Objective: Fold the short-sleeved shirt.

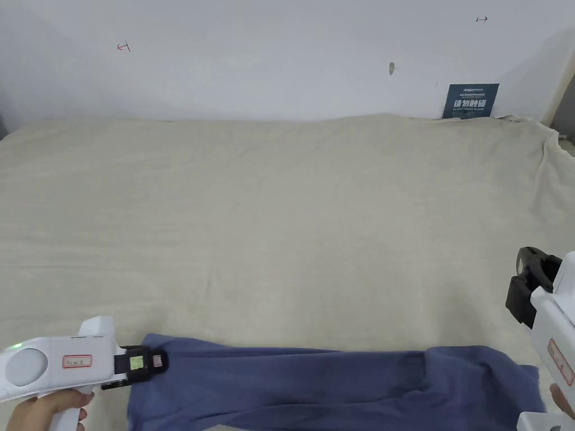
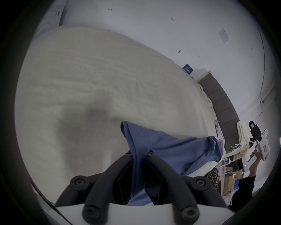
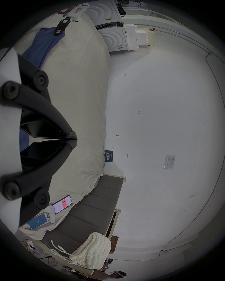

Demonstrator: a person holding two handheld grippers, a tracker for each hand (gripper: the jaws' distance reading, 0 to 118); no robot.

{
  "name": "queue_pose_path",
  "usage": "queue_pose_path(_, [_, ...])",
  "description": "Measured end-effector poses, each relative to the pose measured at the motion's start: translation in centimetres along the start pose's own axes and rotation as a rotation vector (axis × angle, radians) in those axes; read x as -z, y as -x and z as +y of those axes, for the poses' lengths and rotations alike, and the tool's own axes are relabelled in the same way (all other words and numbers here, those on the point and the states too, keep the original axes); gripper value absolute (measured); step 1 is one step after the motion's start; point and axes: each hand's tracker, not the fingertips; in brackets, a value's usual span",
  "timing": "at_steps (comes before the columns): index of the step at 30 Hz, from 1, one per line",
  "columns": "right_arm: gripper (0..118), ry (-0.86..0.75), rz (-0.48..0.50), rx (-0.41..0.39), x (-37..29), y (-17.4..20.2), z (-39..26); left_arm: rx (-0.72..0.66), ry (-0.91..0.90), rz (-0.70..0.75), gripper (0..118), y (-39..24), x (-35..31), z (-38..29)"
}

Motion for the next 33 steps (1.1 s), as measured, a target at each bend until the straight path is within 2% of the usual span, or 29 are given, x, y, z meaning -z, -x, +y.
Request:
queue_pose_path(8, [1,-0.021,0.018,0.016,-0.6,-1.2,0.1,-0.032,-0.021,0.157,5,0.9,-4.9,0.0])
queue_pose_path(12, [1,-0.024,0.031,0.024,-0.7,-1.6,0.0,-0.022,-0.008,0.207,5,-3.3,-5.2,0.1])
queue_pose_path(16, [1,-0.029,0.040,0.026,-1.0,-2.0,0.1,0.057,0.007,0.217,5,-9.0,-4.4,0.2])
queue_pose_path(20, [1,-0.037,0.042,0.028,-1.4,-2.5,0.2,0.166,0.048,0.174,5,-13.5,-2.1,0.3])
queue_pose_path(25, [1,-0.042,0.035,0.035,-2.0,-3.4,0.1,0.224,0.102,0.127,5,-17.8,2.5,-0.4])
queue_pose_path(33, [1,-0.032,0.016,0.041,-2.5,-4.6,-0.4,0.199,0.175,0.104,5,-22.1,10.4,-3.1])
